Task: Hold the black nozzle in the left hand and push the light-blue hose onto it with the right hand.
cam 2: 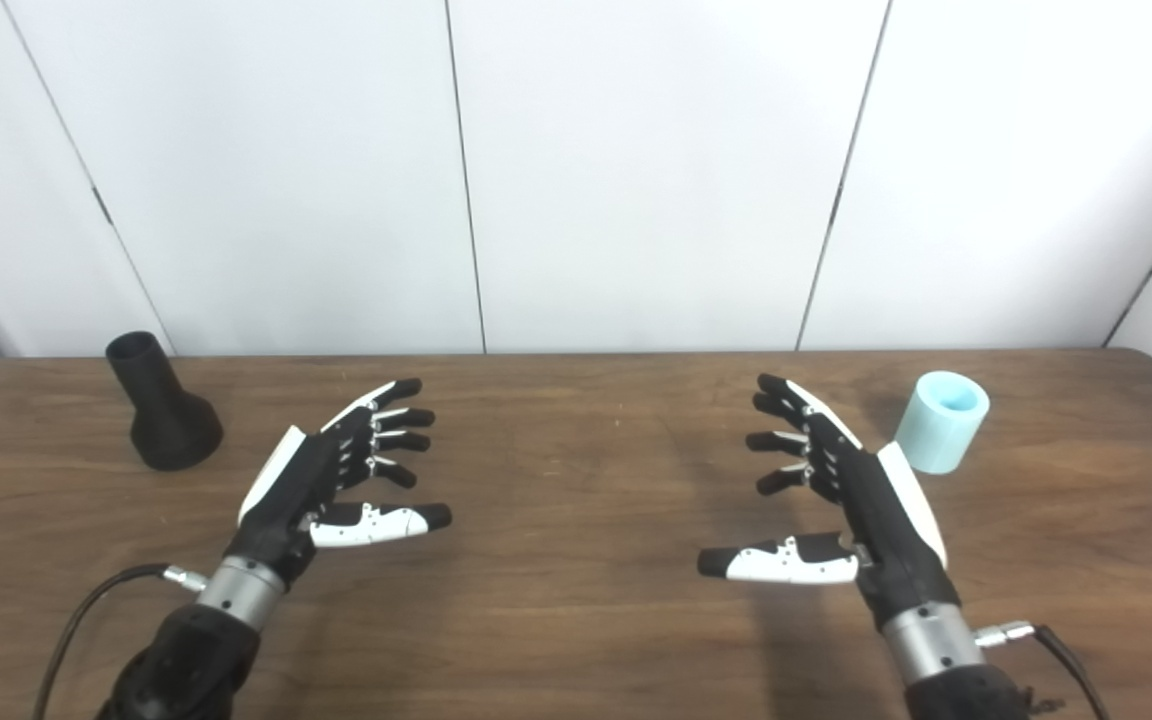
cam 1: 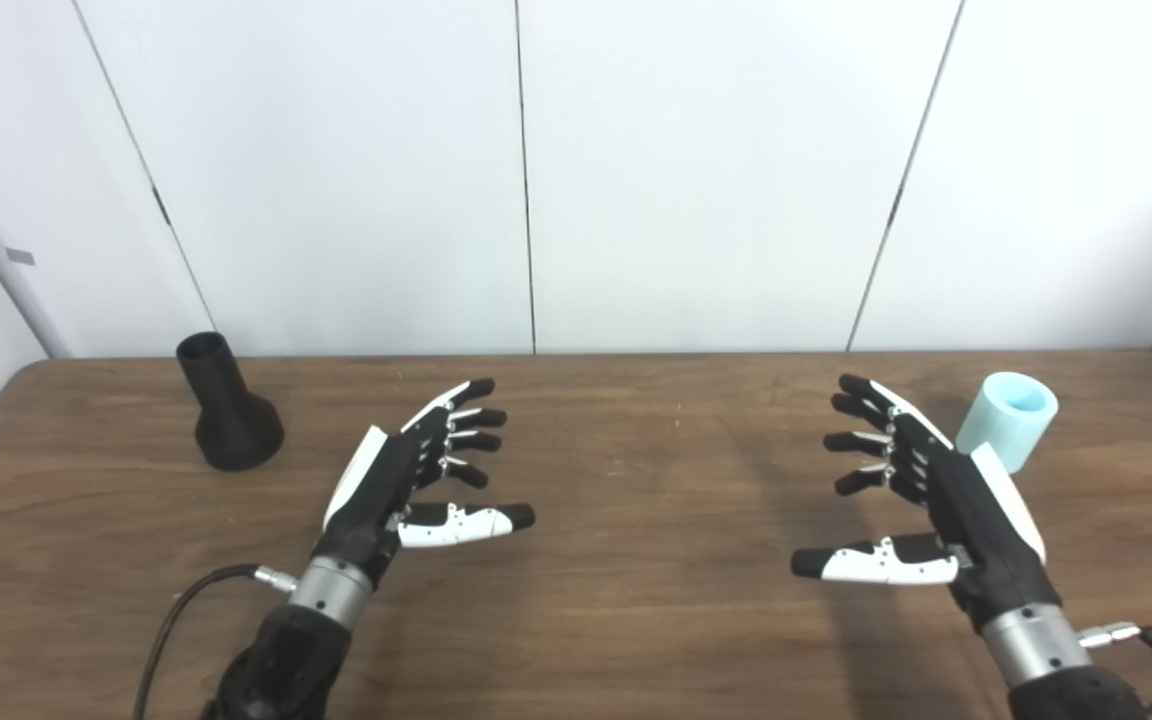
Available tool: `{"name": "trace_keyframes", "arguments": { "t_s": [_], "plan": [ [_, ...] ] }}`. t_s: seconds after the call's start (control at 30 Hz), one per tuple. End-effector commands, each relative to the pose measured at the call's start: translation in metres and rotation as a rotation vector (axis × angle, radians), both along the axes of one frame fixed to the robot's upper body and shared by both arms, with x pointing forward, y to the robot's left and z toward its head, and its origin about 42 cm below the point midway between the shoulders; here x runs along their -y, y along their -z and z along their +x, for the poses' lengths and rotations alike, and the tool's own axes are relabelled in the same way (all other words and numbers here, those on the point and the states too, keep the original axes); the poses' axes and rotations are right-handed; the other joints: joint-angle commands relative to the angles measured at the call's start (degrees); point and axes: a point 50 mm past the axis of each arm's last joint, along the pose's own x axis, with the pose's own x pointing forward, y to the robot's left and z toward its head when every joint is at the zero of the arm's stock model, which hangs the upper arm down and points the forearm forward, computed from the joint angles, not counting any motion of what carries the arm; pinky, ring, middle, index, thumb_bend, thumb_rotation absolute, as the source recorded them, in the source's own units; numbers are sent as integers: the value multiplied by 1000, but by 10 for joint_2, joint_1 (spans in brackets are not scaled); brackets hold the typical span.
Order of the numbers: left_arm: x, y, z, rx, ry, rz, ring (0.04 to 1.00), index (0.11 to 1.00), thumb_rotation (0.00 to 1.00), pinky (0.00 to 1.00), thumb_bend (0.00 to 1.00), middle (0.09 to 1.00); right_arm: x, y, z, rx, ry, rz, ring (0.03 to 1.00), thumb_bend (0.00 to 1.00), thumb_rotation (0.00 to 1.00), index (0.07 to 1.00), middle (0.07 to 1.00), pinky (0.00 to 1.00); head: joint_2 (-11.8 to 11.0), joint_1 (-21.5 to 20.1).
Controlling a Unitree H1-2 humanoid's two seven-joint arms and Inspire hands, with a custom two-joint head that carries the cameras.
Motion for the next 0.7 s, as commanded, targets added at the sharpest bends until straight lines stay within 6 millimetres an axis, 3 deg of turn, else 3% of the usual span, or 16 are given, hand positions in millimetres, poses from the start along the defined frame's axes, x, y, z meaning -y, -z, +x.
{"name": "trace_keyframes", "arguments": {
  "t_s": [0.0, 0.03, 0.13, 0.33, 0.53, 0.67],
  "plan": [
    [13, -16, 7, 83, 17, -11, 732, 819, 142, 542, 764, 776, 6, -16, -1, 68, -1, -19, 760, 765, 0, 895, 872, 578, -3, 6],
    [18, -13, 8, 82, 19, -11, 731, 819, 143, 541, 765, 775, 7, -16, -2, 66, -2, -19, 759, 764, 0, 895, 871, 577, -20, 34],
    [27, -7, 9, 80, 23, -7, 730, 818, 150, 537, 771, 776, 10, -13, -1, 77, -18, -23, 747, 756, 0, 896, 866, 562, -43, 59],
    [23, -3, 9, 84, 14, 10, 748, 811, 173, 579, 785, 776, 11, -6, 5, 99, -37, -14, 745, 749, 0, 900, 867, 544, -74, 79],
    [-8, -27, -5, 159, -35, 36, 757, 784, 188, 609, 789, 773, 12, -4, 9, 96, -27, 4, 740, 747, 0, 904, 866, 536, -93, 95],
    [-41, -52, -4, 266, -84, 122, 758, 777, 188, 619, 785, 771, 12, -2, 12, 94, -20, 10, 735, 748, 0, 905, 864, 529, -99, 100]
  ]
}}
